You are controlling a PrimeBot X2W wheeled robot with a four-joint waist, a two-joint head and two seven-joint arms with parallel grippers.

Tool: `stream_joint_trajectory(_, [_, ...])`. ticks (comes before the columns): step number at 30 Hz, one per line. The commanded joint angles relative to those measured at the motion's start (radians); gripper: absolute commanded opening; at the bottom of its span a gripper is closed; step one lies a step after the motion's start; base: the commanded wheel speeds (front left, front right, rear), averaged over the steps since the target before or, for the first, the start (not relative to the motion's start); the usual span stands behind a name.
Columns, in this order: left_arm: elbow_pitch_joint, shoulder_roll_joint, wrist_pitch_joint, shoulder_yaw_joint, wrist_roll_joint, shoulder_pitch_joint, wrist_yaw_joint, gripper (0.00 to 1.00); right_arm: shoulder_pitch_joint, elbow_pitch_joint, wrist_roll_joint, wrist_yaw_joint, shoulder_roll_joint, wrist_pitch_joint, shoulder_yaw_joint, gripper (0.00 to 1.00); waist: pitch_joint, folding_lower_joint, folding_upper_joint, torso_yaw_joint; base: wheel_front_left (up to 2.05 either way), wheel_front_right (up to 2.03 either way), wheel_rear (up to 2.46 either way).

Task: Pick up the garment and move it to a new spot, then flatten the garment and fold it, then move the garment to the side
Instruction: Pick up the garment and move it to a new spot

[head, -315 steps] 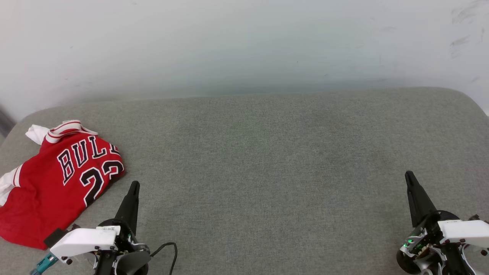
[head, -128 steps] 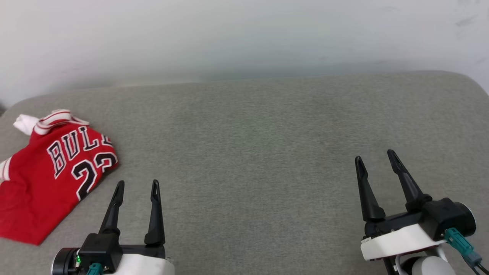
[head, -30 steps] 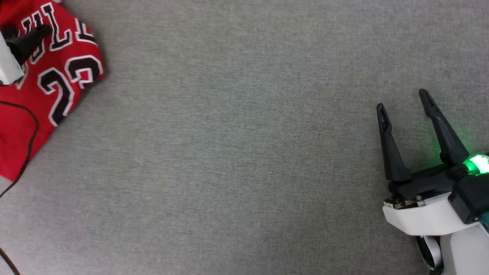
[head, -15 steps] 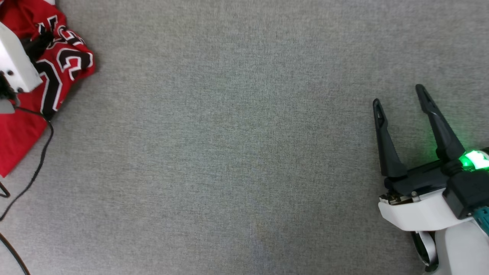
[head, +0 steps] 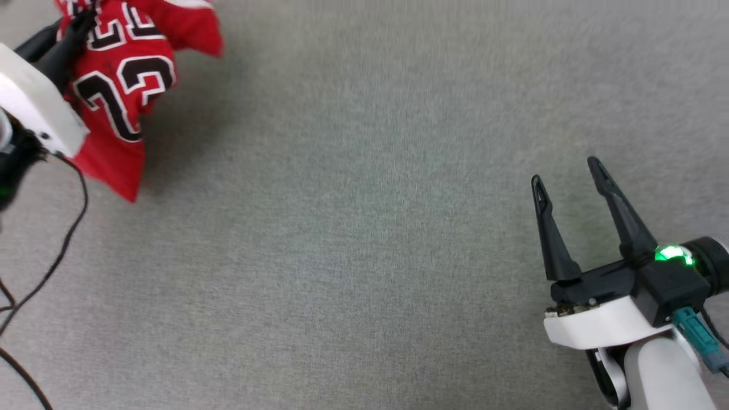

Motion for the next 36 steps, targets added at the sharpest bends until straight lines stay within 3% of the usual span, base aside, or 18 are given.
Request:
stream_joint_trajectory(1, [-0.011,0.0,-0.009,-0.007,0.007,0.018,-0.001,0.0,0.009,0.005,0.006,-0.001,0.005,-0.002,-0.001,1.0,-0.067,0.0001,0.0,-0.004,0.0,0.0,0.0])
stream_joint_trajectory(7, [-0.128,-0.058,-0.079,-0.047,0.051,0.047,0.017,0.0,0.027,0.018,0.015,-0.001,0.021,-0.002,-0.012,1.0,-0.154,0.0001,0.0,-0.022,0.0,0.0,0.0])
stream_joint_trajectory(17, [-0.304,-0.226,-0.09,-0.191,0.144,0.122,0.117,0.0,0.034,-0.003,0.015,-0.001,0.033,-0.002,-0.051,1.0,-0.206,0.0001,0.0,-0.115,0.0,0.0,0.0])
stream_joint_trajectory(21, [-0.277,-0.335,-0.107,-0.273,0.175,0.162,0.138,0.0,0.019,-0.02,0.021,-0.001,0.036,-0.002,-0.08,1.0,-0.19,0.0001,0.0,-0.165,0.0,0.0,0.0])
stream_joint_trajectory(28, [-0.092,-0.537,-0.148,-0.428,0.214,0.218,0.11,0.0,0.003,-0.034,0.028,-0.001,0.037,-0.002,-0.108,1.0,-0.161,0.0001,0.0,-0.239,0.0,0.0,0.0])
stream_joint_trajectory(29, [-0.058,-0.559,-0.151,-0.443,0.218,0.225,0.104,0.46,0.003,-0.034,0.03,-0.001,0.037,-0.002,-0.108,1.0,-0.159,0.0001,0.0,-0.246,0.0,0.0,0.0])
stream_joint_trajectory(30, [-0.03,-0.579,-0.16,-0.459,0.224,0.229,0.099,1.0,0.004,-0.035,0.034,-0.001,0.038,-0.002,-0.109,1.0,-0.158,0.0001,0.0,-0.251,0.0,0.0,0.0])
stream_joint_trajectory(36, [0.102,-0.641,-0.211,-0.495,0.238,0.238,0.077,1.0,0.017,-0.025,0.048,-0.001,0.038,-0.002,-0.109,1.0,-0.173,0.0001,0.0,-0.259,0.0,0.0,0.0])
